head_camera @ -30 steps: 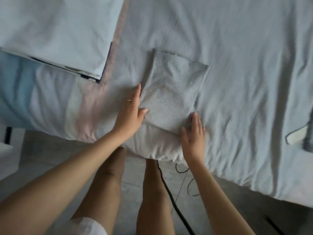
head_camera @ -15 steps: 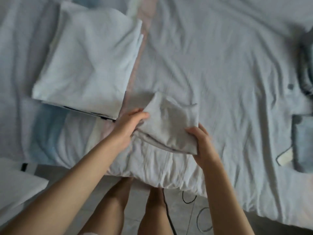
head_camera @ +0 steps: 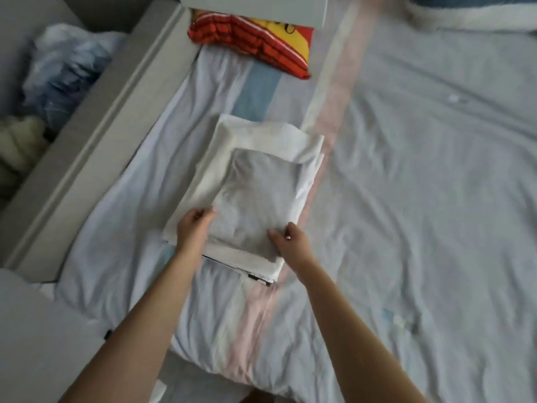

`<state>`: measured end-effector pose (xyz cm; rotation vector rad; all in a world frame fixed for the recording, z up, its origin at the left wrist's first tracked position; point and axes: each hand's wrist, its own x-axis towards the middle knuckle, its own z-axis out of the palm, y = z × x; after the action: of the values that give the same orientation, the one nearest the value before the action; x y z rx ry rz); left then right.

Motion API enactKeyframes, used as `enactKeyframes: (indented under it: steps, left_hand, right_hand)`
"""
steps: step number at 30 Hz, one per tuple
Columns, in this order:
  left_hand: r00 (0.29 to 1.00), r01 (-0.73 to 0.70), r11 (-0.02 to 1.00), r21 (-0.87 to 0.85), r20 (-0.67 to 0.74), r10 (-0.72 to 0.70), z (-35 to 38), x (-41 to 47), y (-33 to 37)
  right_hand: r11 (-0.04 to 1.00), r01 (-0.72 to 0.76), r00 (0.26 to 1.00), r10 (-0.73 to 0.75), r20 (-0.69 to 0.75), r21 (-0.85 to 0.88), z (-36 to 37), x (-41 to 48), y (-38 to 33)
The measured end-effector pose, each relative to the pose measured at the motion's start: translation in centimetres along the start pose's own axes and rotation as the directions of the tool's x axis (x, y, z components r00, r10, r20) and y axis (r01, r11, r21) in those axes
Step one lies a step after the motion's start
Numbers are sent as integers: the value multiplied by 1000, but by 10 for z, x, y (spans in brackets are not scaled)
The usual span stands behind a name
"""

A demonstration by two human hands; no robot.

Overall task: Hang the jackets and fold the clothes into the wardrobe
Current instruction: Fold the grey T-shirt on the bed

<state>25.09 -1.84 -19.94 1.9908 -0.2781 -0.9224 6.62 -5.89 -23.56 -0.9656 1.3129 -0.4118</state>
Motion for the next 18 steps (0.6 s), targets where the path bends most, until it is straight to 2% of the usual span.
enactKeyframes:
  steps: [2, 6, 10, 15, 18]
  left_hand:
    - [997, 73, 997, -27, 25, -73, 1, 6, -23]
    - [998, 22, 999, 23, 62, -23, -1, 11, -27]
    - [995, 89, 995, -54, 51, -86, -9, 6, -31]
    - [972, 233, 945, -231, 45, -229, -8, 13, -35]
    - [966, 252, 921, -297, 14, -260, -3, 13, -36]
  right_hand:
    - [997, -46, 998, 44, -40, -55, 1, 7, 12]
    - [992, -90, 996, 92, -15, 92, 3, 11, 13]
    - [998, -69, 998, 69, -1, -6, 3, 2, 20]
    - [988, -123, 989, 115, 90, 88, 0, 1, 19]
    - [985, -155, 987, 150, 60, 79, 0, 0, 15]
